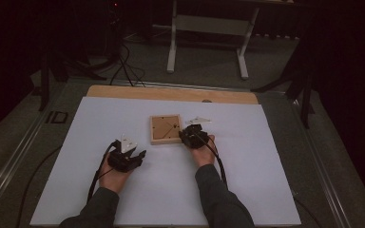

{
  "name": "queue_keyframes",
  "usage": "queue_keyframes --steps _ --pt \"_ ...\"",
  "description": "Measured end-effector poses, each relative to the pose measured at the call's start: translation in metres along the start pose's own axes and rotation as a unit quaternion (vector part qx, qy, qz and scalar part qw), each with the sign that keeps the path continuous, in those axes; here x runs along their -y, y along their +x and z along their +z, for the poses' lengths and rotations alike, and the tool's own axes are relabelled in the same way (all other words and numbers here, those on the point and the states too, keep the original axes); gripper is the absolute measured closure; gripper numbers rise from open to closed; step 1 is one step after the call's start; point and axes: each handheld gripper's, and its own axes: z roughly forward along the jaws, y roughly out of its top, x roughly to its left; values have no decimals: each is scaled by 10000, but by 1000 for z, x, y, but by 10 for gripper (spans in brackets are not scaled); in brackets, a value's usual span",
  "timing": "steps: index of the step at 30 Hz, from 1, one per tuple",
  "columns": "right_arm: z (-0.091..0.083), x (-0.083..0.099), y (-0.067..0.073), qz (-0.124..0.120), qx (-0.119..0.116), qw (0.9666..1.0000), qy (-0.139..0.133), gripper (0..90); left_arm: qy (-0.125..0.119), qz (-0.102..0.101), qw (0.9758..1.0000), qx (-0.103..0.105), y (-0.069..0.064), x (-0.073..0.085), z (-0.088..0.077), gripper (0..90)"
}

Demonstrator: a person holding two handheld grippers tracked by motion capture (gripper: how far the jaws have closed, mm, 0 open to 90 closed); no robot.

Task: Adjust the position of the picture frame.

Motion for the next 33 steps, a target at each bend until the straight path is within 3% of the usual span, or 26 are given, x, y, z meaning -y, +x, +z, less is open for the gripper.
queue_keyframes --steps 7,18,27,33 --pt "-5 4 -1 -18 -20 10000 -12 774 58 -70 10000 32 -5 -9 19 587" --pt "-10 9 -2 6 -44 10000 -4 772 339 63 9994 71 -11 -12 42 658" --pt "-17 14 -4 138 -189 9997 3 766 352 254 9988 212 -16 -15 45 720" --pt "-23 17 -7 191 -392 9990 83 758 382 216 9986 296 -16 -15 45 727"
